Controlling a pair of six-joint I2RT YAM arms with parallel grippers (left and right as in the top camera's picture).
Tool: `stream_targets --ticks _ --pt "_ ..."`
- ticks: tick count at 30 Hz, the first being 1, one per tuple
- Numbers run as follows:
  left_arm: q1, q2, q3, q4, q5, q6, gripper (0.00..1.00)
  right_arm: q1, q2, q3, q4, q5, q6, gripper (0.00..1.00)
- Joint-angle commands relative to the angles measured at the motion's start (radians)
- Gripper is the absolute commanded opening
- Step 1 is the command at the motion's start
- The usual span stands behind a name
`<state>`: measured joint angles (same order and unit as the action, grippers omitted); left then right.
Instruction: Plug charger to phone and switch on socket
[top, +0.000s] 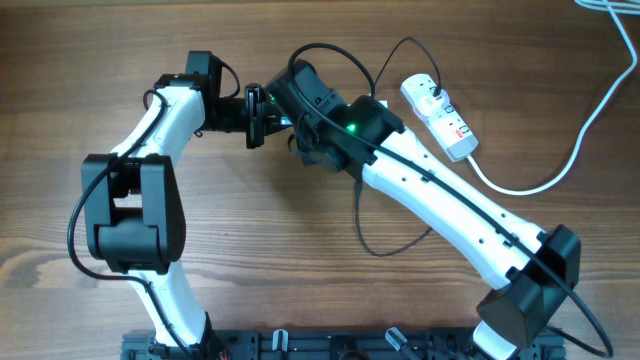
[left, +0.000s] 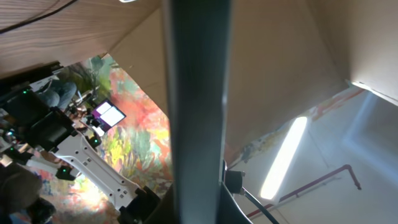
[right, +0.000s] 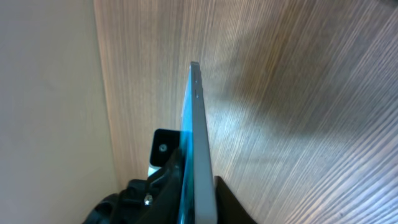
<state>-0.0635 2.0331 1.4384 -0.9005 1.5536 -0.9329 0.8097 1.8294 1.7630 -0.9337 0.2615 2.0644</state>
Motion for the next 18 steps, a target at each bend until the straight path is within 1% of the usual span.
stream_targets --ticks 1,2,3,4,6,7,8,9,10,11,12,14,15,17,18 --pt "-0.002 -0.030 0.010 0.000 0.023 0.005 0.04 0.004 0.004 0.009 0.027 -0.018 -0.168 0.71" --pt "-0.002 -0.030 0.010 0.000 0.019 0.005 0.04 0.004 0.003 0.009 0.068 -0.008 -0.300 0.80" --pt "-0.001 -0.030 0.010 0.000 0.012 0.005 0.04 0.004 -0.004 0.011 0.079 -0.008 -0.352 0.90" --pt "0.000 -0.030 0.010 0.005 -0.001 0.006 0.04 0.004 -0.013 0.011 0.084 -0.005 -0.385 0.95" --pt "0.010 -0.030 0.010 0.023 -0.047 0.008 0.04 0.000 -0.058 0.011 0.085 0.017 -0.469 0.97" --pt "0.017 -0.030 0.010 0.026 -0.079 0.008 0.04 -0.011 -0.093 0.011 0.089 0.023 -0.573 0.99" --pt "0.027 -0.030 0.010 0.027 -0.120 0.008 0.04 -0.021 -0.117 0.011 0.099 0.022 -0.671 0.99" --pt "0.037 -0.030 0.010 0.027 -0.162 0.008 0.04 -0.035 -0.142 0.011 0.111 0.018 -0.789 0.99" --pt "0.053 -0.030 0.010 0.027 -0.237 0.013 0.04 -0.060 -0.182 0.011 0.111 0.017 -0.960 0.99" --pt "0.071 -0.030 0.010 0.027 -0.310 0.043 0.04 -0.093 -0.225 0.011 0.088 0.014 -1.128 0.99" --pt "0.084 -0.030 0.010 0.026 -0.345 0.078 0.04 -0.116 -0.245 0.011 0.062 0.009 -1.206 0.99" --pt "0.100 -0.032 0.010 0.026 -0.351 0.155 0.04 -0.172 -0.275 0.011 -0.033 -0.002 -1.304 0.99" --pt "0.103 -0.038 0.010 0.027 -0.351 0.194 0.04 -0.198 -0.278 0.011 -0.091 -0.010 -1.309 1.00" --pt "0.106 -0.073 0.010 0.031 -0.352 0.311 0.04 -0.255 -0.261 0.009 -0.266 -0.024 -1.310 1.00" --pt "0.106 -0.098 0.010 0.032 -0.370 0.345 0.04 -0.271 -0.244 0.004 -0.329 -0.024 -1.310 1.00"
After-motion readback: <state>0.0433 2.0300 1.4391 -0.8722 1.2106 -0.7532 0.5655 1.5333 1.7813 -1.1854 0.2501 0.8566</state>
